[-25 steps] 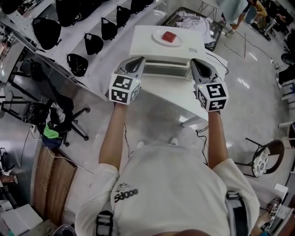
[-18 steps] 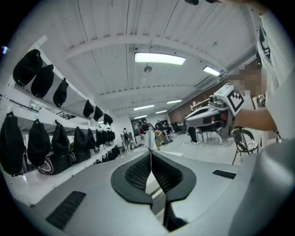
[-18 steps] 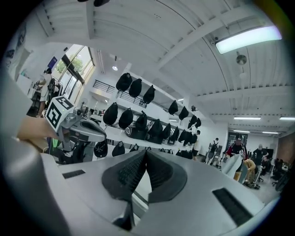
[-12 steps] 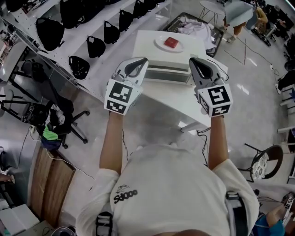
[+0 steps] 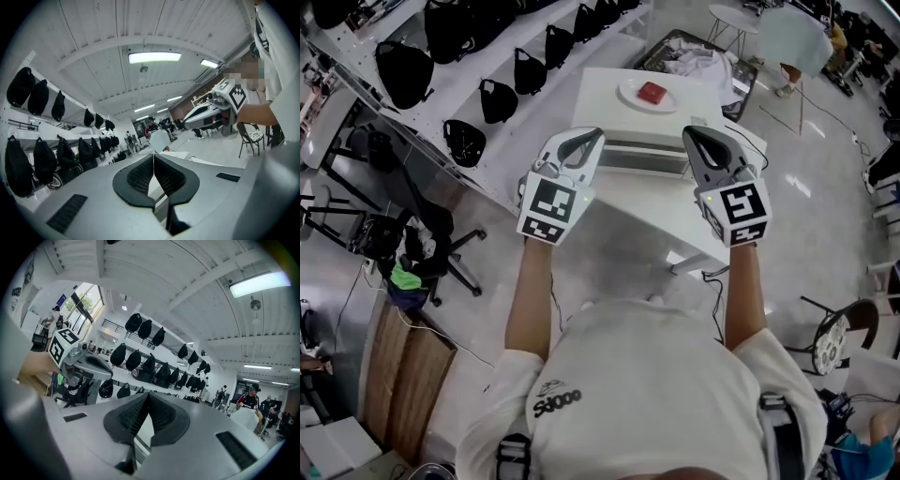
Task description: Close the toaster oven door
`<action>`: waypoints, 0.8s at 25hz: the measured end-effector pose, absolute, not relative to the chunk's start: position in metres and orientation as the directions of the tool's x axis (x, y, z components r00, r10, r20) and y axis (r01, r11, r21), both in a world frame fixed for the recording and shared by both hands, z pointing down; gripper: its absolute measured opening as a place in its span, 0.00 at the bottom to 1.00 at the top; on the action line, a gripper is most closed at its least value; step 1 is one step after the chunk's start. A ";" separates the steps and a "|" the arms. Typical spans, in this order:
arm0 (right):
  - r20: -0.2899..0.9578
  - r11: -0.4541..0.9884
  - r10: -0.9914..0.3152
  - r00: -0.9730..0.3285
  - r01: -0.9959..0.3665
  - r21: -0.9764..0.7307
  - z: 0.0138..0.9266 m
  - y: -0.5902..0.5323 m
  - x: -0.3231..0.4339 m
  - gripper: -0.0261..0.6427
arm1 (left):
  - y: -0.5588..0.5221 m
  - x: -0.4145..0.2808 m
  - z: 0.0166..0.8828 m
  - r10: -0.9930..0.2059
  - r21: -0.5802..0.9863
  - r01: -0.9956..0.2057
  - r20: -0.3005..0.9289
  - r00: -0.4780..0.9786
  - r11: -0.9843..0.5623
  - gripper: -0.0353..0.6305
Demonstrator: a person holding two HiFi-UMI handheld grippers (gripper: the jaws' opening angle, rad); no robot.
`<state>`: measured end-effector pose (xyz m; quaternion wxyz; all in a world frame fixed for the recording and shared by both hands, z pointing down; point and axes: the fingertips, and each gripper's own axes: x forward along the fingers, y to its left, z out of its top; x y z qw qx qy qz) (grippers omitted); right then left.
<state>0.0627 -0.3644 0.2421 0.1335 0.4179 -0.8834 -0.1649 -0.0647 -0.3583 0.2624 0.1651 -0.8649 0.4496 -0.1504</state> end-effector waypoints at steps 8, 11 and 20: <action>0.106 0.603 -0.778 -0.619 -0.689 0.402 0.247 -0.368 0.060 0.05 | -0.359 -0.069 0.264 -0.830 -0.407 -0.737 0.114 0.546 -0.540 0.08; 0.103 0.602 -0.778 -0.619 -0.690 0.401 0.248 -0.369 0.058 0.05 | -0.359 -0.069 0.266 -0.829 -0.402 -0.737 0.116 0.547 -0.543 0.08; 0.143 0.615 -0.769 -0.623 -0.660 0.431 0.261 -0.370 0.057 0.05 | -0.360 -0.076 0.276 -0.828 -0.370 -0.748 0.130 0.546 -0.551 0.08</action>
